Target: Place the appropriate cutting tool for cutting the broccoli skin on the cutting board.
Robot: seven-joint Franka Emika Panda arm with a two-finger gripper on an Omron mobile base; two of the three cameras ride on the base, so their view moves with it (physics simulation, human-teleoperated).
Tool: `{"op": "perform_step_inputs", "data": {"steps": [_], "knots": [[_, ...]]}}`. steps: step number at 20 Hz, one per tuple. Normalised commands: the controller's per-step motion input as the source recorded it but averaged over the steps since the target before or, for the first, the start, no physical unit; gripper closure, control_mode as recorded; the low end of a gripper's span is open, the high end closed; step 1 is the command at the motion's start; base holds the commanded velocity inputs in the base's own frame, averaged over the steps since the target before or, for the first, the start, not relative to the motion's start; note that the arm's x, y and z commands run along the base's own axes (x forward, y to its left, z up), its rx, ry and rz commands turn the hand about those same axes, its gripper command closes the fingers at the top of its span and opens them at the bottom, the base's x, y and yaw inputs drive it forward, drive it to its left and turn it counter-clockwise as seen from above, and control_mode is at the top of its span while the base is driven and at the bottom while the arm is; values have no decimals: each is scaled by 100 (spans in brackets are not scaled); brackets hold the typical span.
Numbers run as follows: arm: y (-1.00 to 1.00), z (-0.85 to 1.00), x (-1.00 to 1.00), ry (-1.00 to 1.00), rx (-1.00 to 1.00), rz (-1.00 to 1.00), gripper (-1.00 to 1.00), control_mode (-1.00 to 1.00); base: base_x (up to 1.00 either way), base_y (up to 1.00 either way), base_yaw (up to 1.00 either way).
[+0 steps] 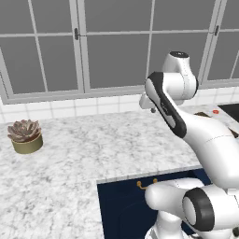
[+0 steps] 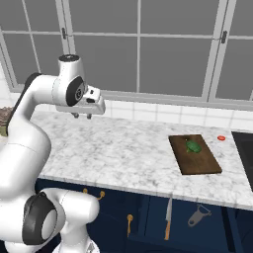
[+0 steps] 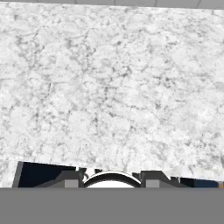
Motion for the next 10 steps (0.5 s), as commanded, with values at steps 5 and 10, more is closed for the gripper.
{"op": "perform_step_inputs", "data": {"steps": [5, 10], "knots": [[0, 0, -3, -1, 0, 0, -100, -100, 0, 0, 0], [-6, 0, -24, -3, 0, 0, -100, -100, 0, 0, 0]]}}
